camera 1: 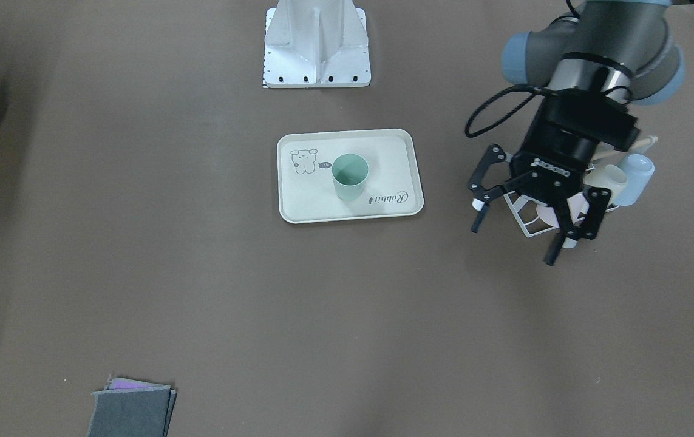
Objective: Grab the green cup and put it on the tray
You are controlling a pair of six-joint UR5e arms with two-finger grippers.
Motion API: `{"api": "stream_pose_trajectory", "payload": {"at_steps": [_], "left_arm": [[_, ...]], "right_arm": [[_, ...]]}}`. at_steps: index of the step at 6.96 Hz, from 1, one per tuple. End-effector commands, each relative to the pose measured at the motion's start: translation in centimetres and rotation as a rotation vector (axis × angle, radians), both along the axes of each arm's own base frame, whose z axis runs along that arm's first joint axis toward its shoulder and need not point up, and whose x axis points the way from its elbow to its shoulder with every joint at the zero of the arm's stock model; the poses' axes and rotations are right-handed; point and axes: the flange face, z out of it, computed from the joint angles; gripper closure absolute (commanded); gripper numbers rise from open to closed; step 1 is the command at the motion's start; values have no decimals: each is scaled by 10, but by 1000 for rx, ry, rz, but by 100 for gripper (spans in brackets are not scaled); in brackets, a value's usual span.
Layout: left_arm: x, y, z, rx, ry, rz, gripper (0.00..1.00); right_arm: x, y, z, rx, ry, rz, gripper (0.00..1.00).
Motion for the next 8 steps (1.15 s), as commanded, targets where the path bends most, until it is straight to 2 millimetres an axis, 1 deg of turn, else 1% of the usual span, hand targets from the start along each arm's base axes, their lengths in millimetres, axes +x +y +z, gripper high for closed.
{"api": "stream_pose_trajectory", "payload": {"at_steps": [1,2,3,4,5,6,7,8], "left_arm": [[-114,-39,24,-226,-24,46,2],[-168,-54,45,-356,-11,65,2],[-214,-73,85,-457,7,75,2],[-250,-93,139,-479,-65,81,3],[-288,-101,184,-542,-63,73,3],[-299,-91,232,-622,-33,92,2],[-301,-75,280,-678,-43,102,3],[-301,-47,331,-712,-77,129,3]], "right_arm": [[0,-1,0,0,-4,1,0],[0,-1,-1,4,-2,2,0],[0,-3,-3,9,-2,1,0],[0,-3,-4,10,-2,2,0],[0,-3,-3,9,-2,2,0],[0,-3,-4,10,-2,2,0],[0,-3,-2,6,-2,2,0],[0,-3,-2,6,-4,1,0]]}}
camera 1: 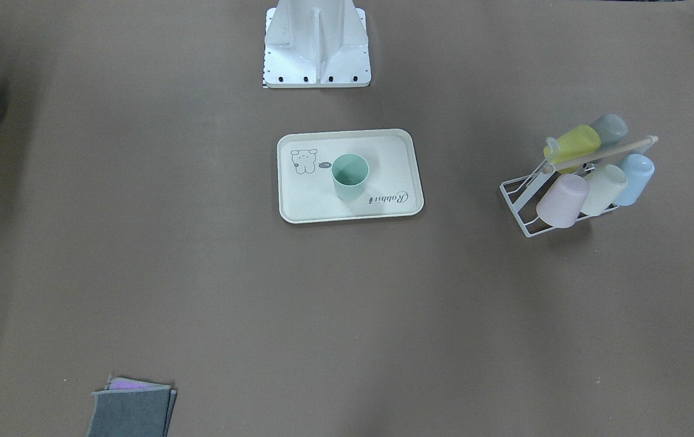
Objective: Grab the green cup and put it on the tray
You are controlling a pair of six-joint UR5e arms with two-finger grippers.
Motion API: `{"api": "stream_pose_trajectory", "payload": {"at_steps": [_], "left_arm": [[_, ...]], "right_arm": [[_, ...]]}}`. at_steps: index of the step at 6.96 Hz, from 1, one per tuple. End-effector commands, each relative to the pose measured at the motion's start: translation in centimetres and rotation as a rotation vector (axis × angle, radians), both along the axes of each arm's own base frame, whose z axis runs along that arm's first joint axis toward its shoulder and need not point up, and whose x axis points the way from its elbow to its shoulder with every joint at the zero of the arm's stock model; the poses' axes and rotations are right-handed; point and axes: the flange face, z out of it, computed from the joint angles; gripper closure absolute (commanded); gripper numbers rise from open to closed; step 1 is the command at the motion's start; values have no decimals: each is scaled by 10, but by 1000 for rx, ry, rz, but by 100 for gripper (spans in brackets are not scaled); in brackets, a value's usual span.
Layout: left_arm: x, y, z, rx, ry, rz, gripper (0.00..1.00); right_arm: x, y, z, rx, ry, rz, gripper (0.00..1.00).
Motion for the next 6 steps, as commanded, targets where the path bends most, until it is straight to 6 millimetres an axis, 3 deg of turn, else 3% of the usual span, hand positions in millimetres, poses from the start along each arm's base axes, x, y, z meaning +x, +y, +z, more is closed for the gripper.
{"api": "stream_pose_trajectory", "payload": {"at_steps": [1,2,4,5,6], "left_arm": [[-4,53,88,-88,-14,36,3],[-4,85,112,-123,-15,36,3],[-3,140,132,-160,-8,32,3],[-2,156,140,-183,-8,30,3],[-2,158,145,-261,-1,31,3]], "right_arm": [[0,1,0,-4,-3,3,0],[0,0,-1,-3,-2,5,0],[0,0,1,-7,-2,6,0],[0,0,1,-7,-2,6,0],[0,1,2,-10,-2,6,0]]}}
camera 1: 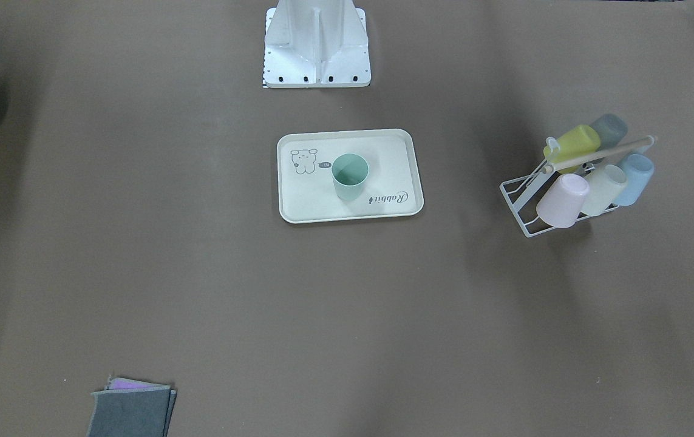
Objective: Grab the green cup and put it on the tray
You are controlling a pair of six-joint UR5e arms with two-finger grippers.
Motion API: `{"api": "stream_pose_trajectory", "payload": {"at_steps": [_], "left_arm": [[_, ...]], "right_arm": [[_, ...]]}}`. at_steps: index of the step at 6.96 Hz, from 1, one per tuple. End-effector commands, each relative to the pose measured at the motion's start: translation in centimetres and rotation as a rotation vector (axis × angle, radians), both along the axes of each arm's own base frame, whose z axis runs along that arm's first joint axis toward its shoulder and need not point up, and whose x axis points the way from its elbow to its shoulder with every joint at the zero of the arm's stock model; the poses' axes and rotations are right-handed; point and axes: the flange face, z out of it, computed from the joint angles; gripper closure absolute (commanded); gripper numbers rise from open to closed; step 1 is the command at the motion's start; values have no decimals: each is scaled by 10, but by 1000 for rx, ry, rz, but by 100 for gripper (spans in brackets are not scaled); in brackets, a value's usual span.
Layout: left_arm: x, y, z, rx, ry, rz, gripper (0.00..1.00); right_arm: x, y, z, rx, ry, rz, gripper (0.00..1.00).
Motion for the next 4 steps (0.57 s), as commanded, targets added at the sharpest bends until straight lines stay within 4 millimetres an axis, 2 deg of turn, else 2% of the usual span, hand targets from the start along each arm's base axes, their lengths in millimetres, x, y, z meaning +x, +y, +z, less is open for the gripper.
{"api": "stream_pose_trajectory", "payload": {"at_steps": [1,3,4], "left_arm": [[2,14,-10,-144,21,5,3],[2,20,-39,-249,21,10,3],[2,22,-39,-272,20,15,3]], "right_arm": [[0,1,1,-4,0,0,0],[0,4,4,-15,-3,3,0],[-1,4,5,-16,-14,5,0]]}}
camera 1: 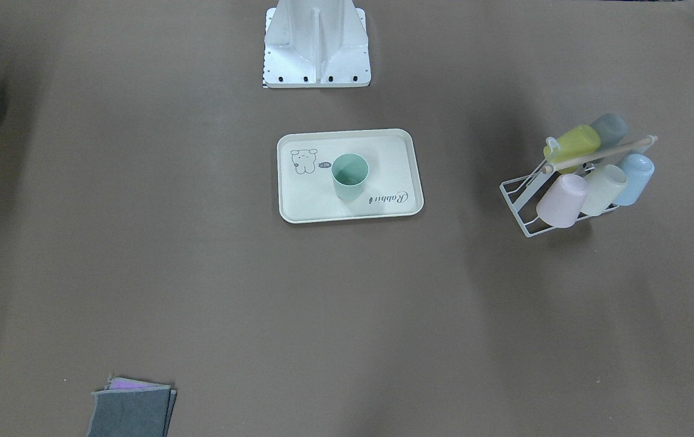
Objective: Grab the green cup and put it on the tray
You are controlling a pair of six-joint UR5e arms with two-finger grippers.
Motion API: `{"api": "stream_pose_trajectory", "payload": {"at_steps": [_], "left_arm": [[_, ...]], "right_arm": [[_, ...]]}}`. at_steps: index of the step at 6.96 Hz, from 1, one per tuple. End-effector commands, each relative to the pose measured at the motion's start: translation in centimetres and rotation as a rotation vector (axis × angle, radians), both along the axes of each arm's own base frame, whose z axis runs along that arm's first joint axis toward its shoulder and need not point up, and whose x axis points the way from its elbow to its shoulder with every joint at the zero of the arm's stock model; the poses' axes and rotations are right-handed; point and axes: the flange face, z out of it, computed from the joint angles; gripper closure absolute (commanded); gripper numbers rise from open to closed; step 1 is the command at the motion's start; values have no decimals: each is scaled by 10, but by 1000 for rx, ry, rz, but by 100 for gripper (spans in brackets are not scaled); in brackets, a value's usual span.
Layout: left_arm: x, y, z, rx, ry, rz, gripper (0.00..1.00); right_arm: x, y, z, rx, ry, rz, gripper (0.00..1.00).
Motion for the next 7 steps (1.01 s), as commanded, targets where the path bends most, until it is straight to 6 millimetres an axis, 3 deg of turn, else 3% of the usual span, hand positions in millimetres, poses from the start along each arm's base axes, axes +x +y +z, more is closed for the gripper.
{"api": "stream_pose_trajectory", "payload": {"at_steps": [1,4,7], "left_arm": [[0,5,-2,-17,-5,42,3],[-4,10,8,3,-6,87,3],[-30,17,18,32,-4,80,3]], "right_arm": [[-1,1,1,-3,-10,3,0],[-1,2,4,-11,-11,3,0],[-1,2,5,-9,-11,-1,0]]}}
